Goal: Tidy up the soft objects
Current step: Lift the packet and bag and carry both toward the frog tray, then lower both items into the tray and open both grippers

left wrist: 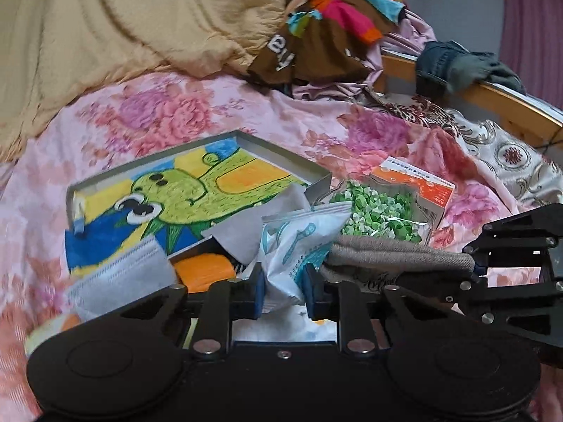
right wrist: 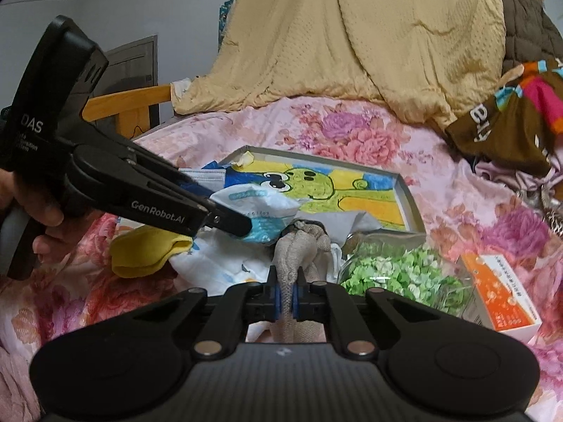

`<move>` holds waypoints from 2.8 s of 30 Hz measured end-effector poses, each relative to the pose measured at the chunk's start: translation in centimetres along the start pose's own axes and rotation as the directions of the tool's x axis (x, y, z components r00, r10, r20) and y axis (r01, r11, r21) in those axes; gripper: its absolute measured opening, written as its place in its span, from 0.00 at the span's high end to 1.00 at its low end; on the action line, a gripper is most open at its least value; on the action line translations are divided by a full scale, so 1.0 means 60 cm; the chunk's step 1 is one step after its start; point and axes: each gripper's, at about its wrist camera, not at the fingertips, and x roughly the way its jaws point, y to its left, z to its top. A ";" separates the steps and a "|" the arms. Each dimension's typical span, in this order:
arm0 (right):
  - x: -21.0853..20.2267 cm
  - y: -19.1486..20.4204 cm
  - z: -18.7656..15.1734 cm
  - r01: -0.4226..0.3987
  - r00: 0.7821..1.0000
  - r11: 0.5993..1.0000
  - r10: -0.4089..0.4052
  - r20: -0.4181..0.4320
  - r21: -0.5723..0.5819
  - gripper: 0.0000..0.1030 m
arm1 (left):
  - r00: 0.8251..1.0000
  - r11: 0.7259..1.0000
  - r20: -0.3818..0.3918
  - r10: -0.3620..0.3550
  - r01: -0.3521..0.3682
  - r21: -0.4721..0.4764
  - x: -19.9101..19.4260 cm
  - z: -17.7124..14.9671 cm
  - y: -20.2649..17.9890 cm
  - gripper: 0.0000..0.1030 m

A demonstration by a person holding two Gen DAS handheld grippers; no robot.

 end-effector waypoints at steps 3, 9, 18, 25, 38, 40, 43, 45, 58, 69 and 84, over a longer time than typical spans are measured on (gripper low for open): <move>-0.010 0.000 0.002 0.003 1.000 1.000 -0.003 0.025 -0.001 0.94 | 1.000 0.999 0.017 0.024 -0.024 -0.032 -0.013 -0.006 -0.003 0.81; -0.041 0.014 0.004 0.014 0.994 0.999 -0.009 0.109 -0.052 0.94 | 0.994 0.993 0.088 0.063 -0.054 -0.108 -0.056 -0.008 -0.002 0.81; -0.072 0.039 0.026 0.033 0.966 0.991 0.002 0.259 -0.131 0.94 | 0.977 0.974 0.168 0.129 -0.093 -0.208 -0.108 0.013 0.029 0.80; 0.001 0.003 0.091 0.018 0.957 0.995 0.012 0.290 -0.099 0.94 | 0.954 0.950 0.213 0.210 -0.148 -0.274 -0.084 0.065 0.084 0.80; 0.240 -0.138 0.165 -0.098 0.977 0.971 0.053 0.205 0.218 0.94 | 0.969 0.894 0.091 0.230 -0.174 -0.414 0.093 0.113 0.223 0.80; 0.261 -0.154 0.163 -0.096 0.982 0.964 0.050 0.185 0.247 0.94 | 0.971 0.896 0.063 0.229 -0.185 -0.404 0.118 0.115 0.231 0.80; 0.286 -0.167 0.155 -0.061 0.990 0.967 0.026 0.142 0.248 0.93 | 0.974 0.897 0.003 0.228 -0.208 -0.390 0.158 0.121 0.231 0.80; 0.300 -0.170 0.152 -0.040 0.993 0.965 0.011 0.116 0.257 0.93 | 0.971 0.894 -0.039 0.236 -0.232 -0.384 0.182 0.124 0.229 0.80; 0.324 -0.205 0.134 -0.044 0.999 0.928 0.036 0.029 0.370 0.89 | 0.960 0.907 -0.146 0.239 -0.274 -0.319 0.253 0.131 0.196 0.80; 0.323 -0.190 0.135 -0.058 0.998 0.935 0.056 0.014 0.349 0.69 | 0.959 0.901 -0.158 0.233 -0.275 -0.337 0.236 0.129 0.194 0.61; 0.249 -0.170 0.157 -0.041 0.995 0.963 0.017 0.095 0.266 0.29 | 0.954 0.864 -0.030 0.299 -0.284 -0.415 0.119 0.124 0.173 0.22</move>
